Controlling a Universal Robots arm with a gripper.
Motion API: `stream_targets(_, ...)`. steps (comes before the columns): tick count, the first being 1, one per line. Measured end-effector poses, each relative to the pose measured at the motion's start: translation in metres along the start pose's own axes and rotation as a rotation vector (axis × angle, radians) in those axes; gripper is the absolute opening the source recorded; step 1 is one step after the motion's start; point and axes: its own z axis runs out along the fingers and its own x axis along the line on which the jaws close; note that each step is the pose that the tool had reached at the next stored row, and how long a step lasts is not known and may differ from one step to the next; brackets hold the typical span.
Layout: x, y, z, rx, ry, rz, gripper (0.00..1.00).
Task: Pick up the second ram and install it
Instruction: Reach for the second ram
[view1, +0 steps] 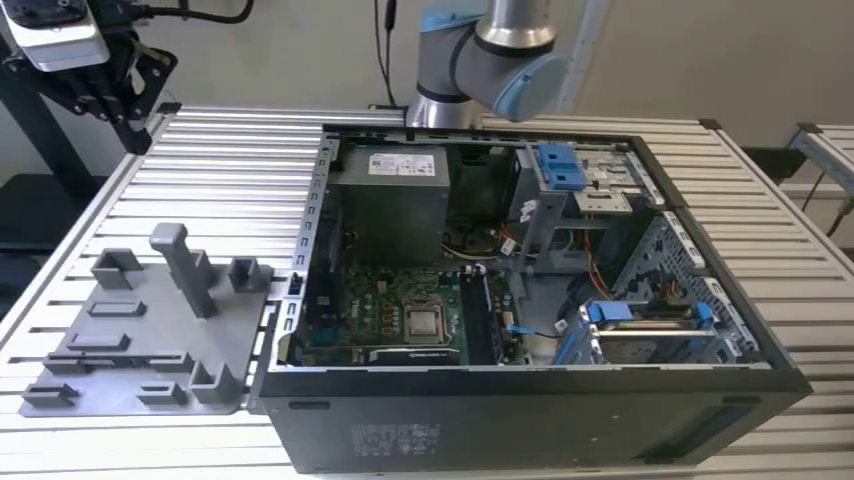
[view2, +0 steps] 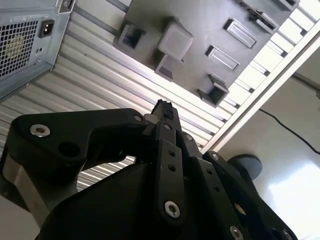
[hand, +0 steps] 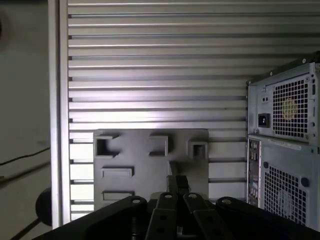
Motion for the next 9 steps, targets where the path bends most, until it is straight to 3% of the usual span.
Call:
stream_targets(6,0.0208,-0.0005,-0.0003,-0.0002,0.0003,-0.006,0.11)
stream_targets(9,0.0265,-0.0007,-0.0004,-0.0004,0.0004,-0.007,0.11)
